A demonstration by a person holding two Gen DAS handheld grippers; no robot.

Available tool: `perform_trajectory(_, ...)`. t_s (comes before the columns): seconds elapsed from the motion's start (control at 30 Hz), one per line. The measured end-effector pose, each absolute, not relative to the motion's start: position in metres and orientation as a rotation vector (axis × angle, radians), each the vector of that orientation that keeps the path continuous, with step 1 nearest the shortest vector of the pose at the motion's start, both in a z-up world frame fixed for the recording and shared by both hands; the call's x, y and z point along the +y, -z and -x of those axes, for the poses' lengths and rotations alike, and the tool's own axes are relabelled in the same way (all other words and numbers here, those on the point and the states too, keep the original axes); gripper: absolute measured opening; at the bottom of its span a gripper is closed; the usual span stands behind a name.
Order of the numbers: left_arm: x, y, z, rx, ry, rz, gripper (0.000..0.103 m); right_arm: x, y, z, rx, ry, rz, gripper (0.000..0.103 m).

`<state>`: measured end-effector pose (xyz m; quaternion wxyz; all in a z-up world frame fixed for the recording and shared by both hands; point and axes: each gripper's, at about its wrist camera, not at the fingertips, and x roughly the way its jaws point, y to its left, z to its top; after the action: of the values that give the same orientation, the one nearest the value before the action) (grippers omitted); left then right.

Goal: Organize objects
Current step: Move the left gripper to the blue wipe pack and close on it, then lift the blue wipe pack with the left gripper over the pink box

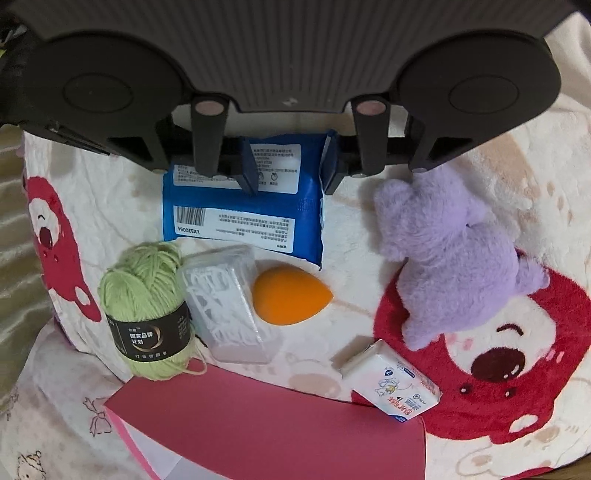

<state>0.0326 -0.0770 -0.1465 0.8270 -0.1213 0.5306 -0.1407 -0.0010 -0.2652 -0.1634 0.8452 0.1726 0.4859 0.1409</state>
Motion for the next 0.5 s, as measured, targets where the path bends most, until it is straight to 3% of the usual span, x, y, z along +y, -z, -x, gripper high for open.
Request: perform_trajectory(0.5,-0.09,0.123,-0.014,1.099,0.29,0.147,0.036,-0.228,0.143,0.015,0.974,-0.319,-0.083,0.037)
